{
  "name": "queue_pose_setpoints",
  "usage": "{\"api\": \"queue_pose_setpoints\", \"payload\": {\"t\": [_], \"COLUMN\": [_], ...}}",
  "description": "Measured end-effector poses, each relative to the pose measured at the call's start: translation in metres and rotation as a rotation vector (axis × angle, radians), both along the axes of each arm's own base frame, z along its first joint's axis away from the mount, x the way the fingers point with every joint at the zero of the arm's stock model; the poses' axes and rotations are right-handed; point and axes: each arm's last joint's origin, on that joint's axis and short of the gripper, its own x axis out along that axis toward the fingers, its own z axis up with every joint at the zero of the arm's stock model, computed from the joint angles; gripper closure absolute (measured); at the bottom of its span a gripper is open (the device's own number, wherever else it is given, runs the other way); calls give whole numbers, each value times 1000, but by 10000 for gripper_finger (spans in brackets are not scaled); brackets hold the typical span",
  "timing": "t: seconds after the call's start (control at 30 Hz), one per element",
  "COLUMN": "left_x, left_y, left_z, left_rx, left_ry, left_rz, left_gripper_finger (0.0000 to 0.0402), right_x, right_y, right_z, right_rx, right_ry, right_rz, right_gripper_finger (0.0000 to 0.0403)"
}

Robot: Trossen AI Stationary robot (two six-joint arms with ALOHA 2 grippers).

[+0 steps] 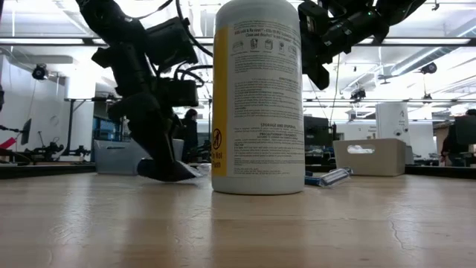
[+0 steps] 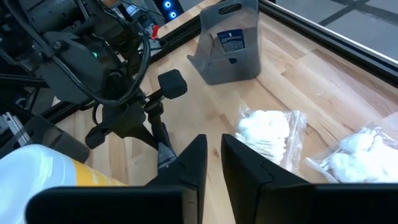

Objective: Pick & Place Travel size toiletries
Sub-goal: Put the blue shave cream into the top black bin

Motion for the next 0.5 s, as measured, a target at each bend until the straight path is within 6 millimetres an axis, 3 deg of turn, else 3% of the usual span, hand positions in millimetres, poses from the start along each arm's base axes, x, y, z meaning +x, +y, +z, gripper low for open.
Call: {"api": "queue_pose_setpoints", "payload": {"t": [0.23,0.5], "left_x": [1,-12], "left_y": [2,11], "left_z": [29,63], "left_rx": [64,354], "left_ry": [-84,-178], "left_rz": [43,197], "left_gripper_finger": [339,339], "right_x": [1,3], "right_y": [0,-2], "right_z": [2,8], "right_rx": [66,150], "right_ry": [-32,-109], "right_rz": [-25,-72], "right_gripper_finger": [366,341]}}
